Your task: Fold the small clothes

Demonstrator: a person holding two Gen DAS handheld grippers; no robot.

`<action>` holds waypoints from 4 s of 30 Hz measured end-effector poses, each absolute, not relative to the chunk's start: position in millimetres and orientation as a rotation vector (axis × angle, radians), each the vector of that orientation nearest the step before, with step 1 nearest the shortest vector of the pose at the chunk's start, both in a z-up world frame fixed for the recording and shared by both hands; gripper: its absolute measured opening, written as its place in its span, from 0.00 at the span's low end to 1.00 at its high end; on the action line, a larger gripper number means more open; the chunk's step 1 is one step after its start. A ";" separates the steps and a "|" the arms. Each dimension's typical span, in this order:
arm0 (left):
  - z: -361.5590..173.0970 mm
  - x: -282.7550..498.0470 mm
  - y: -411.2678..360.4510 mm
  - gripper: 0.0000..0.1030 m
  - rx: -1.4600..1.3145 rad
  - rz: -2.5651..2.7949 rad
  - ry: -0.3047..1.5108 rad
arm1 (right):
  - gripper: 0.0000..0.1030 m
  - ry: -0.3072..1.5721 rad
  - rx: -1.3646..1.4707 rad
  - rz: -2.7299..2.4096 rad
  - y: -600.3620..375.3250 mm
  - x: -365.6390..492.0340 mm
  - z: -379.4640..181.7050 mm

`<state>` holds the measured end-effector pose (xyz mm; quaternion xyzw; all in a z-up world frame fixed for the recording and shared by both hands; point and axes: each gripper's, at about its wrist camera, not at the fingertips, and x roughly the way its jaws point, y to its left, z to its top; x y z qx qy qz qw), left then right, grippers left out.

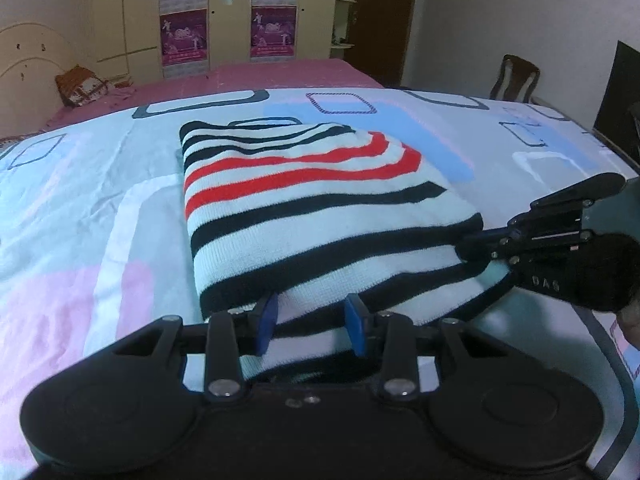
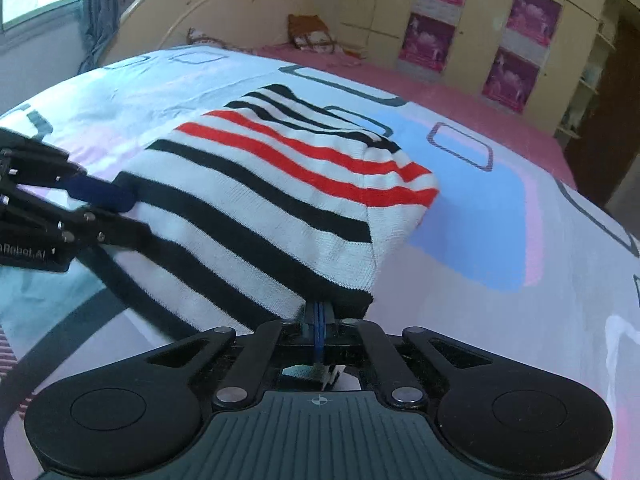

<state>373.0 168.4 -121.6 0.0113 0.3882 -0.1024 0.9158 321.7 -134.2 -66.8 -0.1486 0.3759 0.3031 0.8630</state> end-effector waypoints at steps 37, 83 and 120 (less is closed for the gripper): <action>2.5 164.3 76.4 1.00 -0.022 0.034 0.600 | 1.00 0.718 -0.023 0.412 -275.0 116.3 65.3; 34.0 102.4 54.8 1.00 -0.021 0.042 0.496 | 1.00 0.583 0.024 0.347 -314.9 43.7 106.4; 33.1 100.6 53.6 1.00 -0.021 0.055 0.490 | 1.00 0.572 0.015 0.361 -323.1 43.7 106.2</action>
